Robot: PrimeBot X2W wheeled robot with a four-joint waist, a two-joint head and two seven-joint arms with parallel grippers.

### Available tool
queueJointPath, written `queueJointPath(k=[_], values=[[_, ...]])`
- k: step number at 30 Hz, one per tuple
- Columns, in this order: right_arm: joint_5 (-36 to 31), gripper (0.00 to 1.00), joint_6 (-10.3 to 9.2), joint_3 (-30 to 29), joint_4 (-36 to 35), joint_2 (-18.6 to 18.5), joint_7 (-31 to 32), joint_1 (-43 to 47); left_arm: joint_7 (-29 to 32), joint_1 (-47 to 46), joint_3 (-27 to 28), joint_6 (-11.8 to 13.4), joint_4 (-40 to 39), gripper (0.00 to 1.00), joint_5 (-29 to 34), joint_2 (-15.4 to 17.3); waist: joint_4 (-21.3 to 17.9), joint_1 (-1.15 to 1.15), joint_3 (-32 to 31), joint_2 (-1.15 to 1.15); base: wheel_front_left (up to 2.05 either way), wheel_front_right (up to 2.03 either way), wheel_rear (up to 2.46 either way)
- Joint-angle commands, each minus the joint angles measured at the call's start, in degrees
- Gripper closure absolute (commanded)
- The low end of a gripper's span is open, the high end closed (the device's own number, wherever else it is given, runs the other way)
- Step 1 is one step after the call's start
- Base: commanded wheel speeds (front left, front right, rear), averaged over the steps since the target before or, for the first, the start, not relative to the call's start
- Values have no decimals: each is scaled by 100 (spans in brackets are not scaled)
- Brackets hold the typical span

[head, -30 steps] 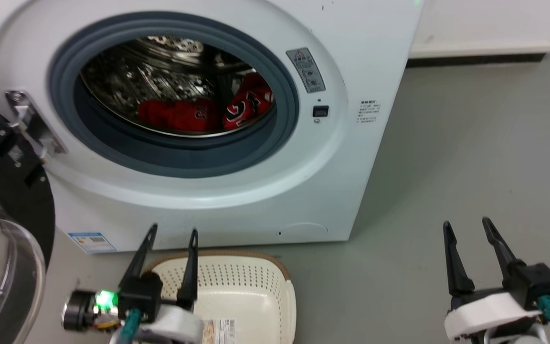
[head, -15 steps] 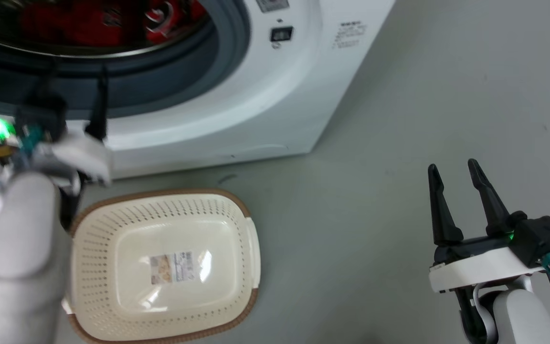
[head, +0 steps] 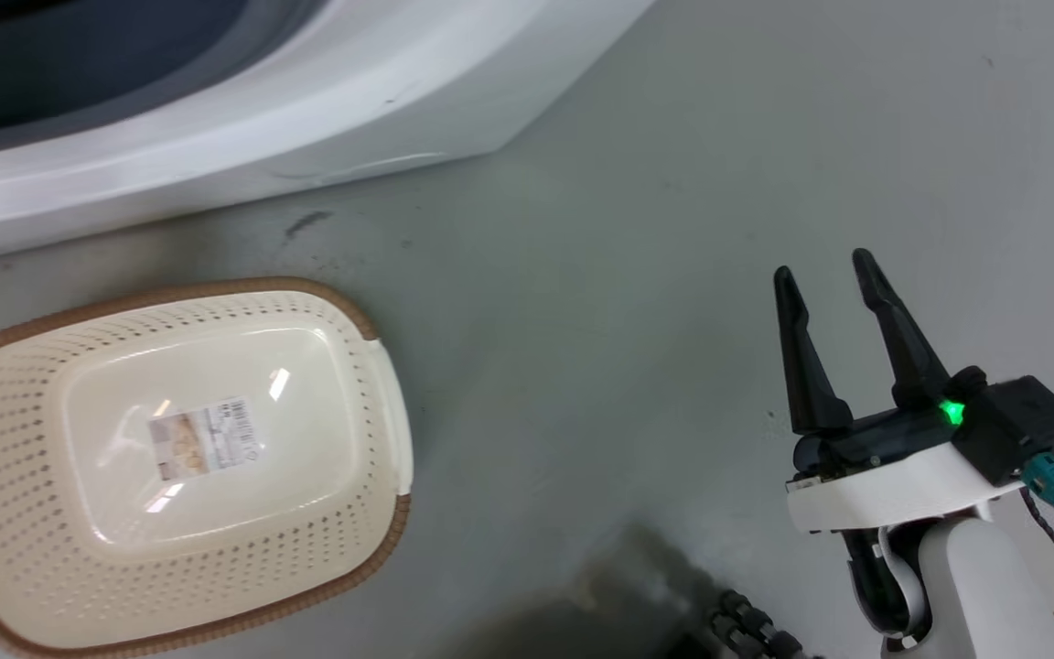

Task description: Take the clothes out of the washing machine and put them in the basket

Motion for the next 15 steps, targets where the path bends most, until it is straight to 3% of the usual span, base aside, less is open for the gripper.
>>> queueJointPath(k=[1,8,15], values=[[0,0,-6,30,-63,8,-12,-96,138,-162,-61,-4,72,0,-71,81,-257,-2,252,0,0,0,0],[65,0,-6,196,-298,8,-12,19,1487,-1186,-710,-4,640,0,-725,575,-583,-2,549,0,0,0,0],[91,0,-6,448,-402,10,-12,101,2082,-1627,-1059,-6,769,0,-1081,1000,-811,-2,728,0,0,0,0]])
